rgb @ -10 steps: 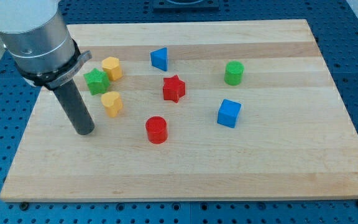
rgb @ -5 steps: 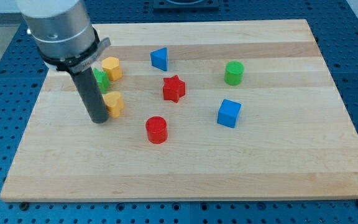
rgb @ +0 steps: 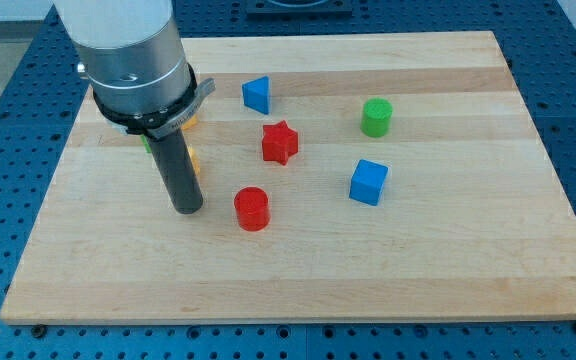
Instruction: Place the yellow heart right to the green star
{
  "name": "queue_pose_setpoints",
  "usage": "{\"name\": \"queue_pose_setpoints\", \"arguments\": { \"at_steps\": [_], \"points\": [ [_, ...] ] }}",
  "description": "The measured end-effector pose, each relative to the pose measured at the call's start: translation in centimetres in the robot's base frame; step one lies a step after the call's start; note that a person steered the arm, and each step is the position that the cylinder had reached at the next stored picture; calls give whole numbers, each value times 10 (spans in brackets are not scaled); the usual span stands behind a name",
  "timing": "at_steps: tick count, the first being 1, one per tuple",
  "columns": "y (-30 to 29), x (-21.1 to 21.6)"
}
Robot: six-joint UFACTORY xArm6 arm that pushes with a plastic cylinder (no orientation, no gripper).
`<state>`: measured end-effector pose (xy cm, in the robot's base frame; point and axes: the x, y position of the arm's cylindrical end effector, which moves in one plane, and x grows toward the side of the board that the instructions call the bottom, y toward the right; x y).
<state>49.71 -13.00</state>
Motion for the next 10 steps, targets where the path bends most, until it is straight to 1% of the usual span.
{"name": "queue_pose_setpoints", "arguments": {
  "at_steps": [1, 2, 3, 4, 5, 7, 8, 9, 10],
  "points": [
    [0, -17],
    [-2, -10],
    [-14, 30],
    [-14, 31],
    [-15, -8],
    [-17, -8],
    [-51, -3],
    [-54, -7],
    [-53, -30]
  ]
}}
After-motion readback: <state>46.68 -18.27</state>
